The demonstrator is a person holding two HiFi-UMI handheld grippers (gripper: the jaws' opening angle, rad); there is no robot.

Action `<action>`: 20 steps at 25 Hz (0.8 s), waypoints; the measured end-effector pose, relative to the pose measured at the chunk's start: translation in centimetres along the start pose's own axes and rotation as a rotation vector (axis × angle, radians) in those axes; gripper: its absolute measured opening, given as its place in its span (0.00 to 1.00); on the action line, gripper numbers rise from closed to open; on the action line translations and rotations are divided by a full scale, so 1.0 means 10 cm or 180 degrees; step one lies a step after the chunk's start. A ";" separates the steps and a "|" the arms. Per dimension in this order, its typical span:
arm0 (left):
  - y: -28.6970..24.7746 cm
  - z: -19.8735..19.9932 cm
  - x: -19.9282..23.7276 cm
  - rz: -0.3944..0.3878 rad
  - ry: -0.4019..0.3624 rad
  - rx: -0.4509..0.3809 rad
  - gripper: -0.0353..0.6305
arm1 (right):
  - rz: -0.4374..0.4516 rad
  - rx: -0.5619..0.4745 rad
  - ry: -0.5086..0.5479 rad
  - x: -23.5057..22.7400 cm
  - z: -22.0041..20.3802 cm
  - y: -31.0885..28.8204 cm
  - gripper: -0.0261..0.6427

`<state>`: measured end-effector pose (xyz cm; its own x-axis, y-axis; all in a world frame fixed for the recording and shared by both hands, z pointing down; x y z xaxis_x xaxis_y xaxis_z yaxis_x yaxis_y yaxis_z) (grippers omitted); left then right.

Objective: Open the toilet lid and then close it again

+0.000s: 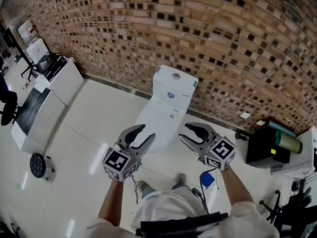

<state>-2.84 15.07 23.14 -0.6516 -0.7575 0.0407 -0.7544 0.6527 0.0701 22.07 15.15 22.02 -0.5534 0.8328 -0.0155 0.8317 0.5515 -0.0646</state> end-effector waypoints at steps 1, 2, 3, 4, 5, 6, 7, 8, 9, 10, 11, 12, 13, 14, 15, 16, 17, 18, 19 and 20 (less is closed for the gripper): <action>0.00 0.00 0.00 -0.0001 -0.0029 0.0023 0.32 | 0.0016 -0.0001 -0.0003 0.01 0.00 -0.01 0.32; 0.00 -0.01 0.01 0.0001 -0.0044 0.0040 0.32 | 0.0030 -0.0009 -0.0009 0.02 0.00 -0.02 0.32; -0.01 -0.02 0.01 0.0005 -0.0023 0.0036 0.32 | 0.0040 -0.0019 -0.0017 0.02 0.00 -0.03 0.32; -0.01 -0.03 0.01 0.0007 0.0032 0.0002 0.32 | 0.0046 -0.0026 -0.0023 0.03 0.01 -0.04 0.32; -0.01 -0.03 0.00 0.0011 0.0100 -0.0059 0.32 | 0.0051 -0.0027 -0.0026 0.03 0.01 -0.05 0.32; 0.01 -0.04 -0.01 0.0027 0.0164 -0.0125 0.32 | 0.0060 -0.0023 -0.0024 0.04 0.00 -0.05 0.32; 0.03 -0.04 -0.01 0.0056 0.0211 -0.0172 0.32 | 0.0072 -0.0016 -0.0018 0.05 0.00 -0.06 0.32; 0.04 -0.04 -0.02 0.0079 0.0232 -0.0198 0.32 | 0.0086 -0.0009 -0.0009 0.06 -0.01 -0.07 0.32; 0.06 -0.04 -0.03 0.0092 0.0232 -0.0214 0.32 | 0.0098 -0.0002 0.0002 0.08 -0.01 -0.08 0.32; 0.08 -0.03 -0.03 0.0102 0.0225 -0.0231 0.32 | 0.0106 0.0005 0.0012 0.09 -0.01 -0.09 0.32; 0.10 -0.02 -0.03 0.0110 0.0223 -0.0250 0.32 | 0.0112 0.0010 0.0019 0.11 -0.01 -0.09 0.32; 0.12 -0.02 -0.04 0.0108 0.0223 -0.0262 0.32 | 0.0117 0.0014 0.0024 0.13 -0.02 -0.09 0.32; 0.14 -0.01 -0.04 0.0099 0.0223 -0.0262 0.32 | 0.0122 0.0016 0.0029 0.14 -0.02 -0.09 0.32; 0.15 0.00 -0.04 0.0093 0.0222 -0.0253 0.32 | 0.0127 0.0024 0.0036 0.16 -0.01 -0.10 0.32; 0.18 0.00 -0.04 0.0093 0.0222 -0.0252 0.32 | 0.0131 0.0037 0.0046 0.18 -0.01 -0.10 0.32; 0.20 0.01 -0.05 0.0096 0.0224 -0.0269 0.32 | 0.0137 0.0053 0.0058 0.19 0.00 -0.11 0.32; 0.23 0.02 -0.05 0.0102 0.0224 -0.0285 0.32 | 0.0147 0.0070 0.0070 0.21 0.00 -0.12 0.32; 0.26 0.02 -0.05 0.0115 0.0218 -0.0285 0.32 | 0.0161 0.0087 0.0081 0.23 0.01 -0.13 0.32; 0.29 0.01 -0.05 0.0130 0.0202 -0.0273 0.32 | 0.0178 0.0108 0.0094 0.25 0.01 -0.14 0.32; 0.32 0.01 -0.05 0.0143 0.0176 -0.0264 0.32 | 0.0191 0.0131 0.0110 0.26 0.01 -0.15 0.32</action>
<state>-4.94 17.59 23.28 -0.6775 -0.7286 0.1006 -0.7138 0.6843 0.1492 19.41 16.46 21.95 -0.5002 0.8658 0.0137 0.8603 0.4987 -0.1056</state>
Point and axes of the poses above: the fingertips, and each gripper's own axes: y backward along the fingers, x to its left, z out of its top, the point moved 9 cm from there along y, backward along the fingers, and after that the axes turned 11 degrees about -x, right-handed, at the moved point
